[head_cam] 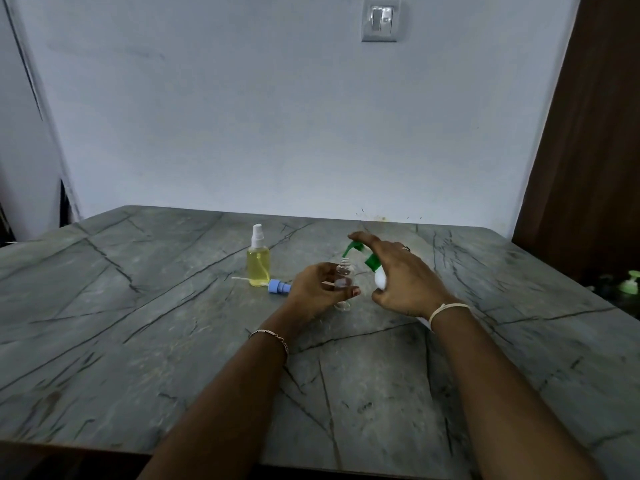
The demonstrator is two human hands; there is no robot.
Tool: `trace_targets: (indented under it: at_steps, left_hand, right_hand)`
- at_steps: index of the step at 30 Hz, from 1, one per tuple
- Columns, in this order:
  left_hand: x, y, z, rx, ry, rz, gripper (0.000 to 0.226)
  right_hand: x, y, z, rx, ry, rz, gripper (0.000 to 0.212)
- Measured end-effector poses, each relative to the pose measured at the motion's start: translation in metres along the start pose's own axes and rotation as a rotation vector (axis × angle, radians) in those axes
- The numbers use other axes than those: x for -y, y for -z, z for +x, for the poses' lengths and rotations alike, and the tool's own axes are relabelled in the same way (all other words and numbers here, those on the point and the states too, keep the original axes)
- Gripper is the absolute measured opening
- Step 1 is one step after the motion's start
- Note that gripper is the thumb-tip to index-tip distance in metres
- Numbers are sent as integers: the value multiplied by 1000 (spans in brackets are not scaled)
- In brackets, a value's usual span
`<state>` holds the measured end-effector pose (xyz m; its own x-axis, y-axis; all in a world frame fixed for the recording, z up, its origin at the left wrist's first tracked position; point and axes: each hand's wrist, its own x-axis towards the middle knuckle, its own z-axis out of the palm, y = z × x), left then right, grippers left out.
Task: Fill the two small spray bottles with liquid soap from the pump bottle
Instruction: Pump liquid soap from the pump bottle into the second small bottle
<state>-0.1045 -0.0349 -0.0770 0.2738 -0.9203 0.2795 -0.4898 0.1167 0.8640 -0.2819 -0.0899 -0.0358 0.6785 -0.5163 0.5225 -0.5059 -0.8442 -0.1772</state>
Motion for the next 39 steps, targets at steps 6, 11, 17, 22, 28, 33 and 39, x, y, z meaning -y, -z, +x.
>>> trace_targets:
  at_steps: [6,11,17,22,28,33,39]
  left_hand:
    - [0,0,-2,-5,-7,7,57]
    - [-4,0,-4,-24,-28,19,57]
    - [-7,1,-6,-54,-36,3,54]
    - [-9,2,-7,-35,-35,-38,43]
    - [-8,3,-6,-28,-20,-55,42]
    - [-7,5,-5,2,3,-68,48]
    - [-7,6,-3,31,4,-88,41]
  right_hand:
    - [-1,0,-1,-6,25,-114,92]
    - [1,-3,0,-57,62,-229,88]
    - [7,-4,2,-73,61,-258,79]
    - [6,-3,1,-73,67,-334,85]
    - [6,-4,0,-85,76,-393,94]
    - [9,-5,4,-72,45,-362,81]
    - [6,-6,3,-72,52,-376,84]
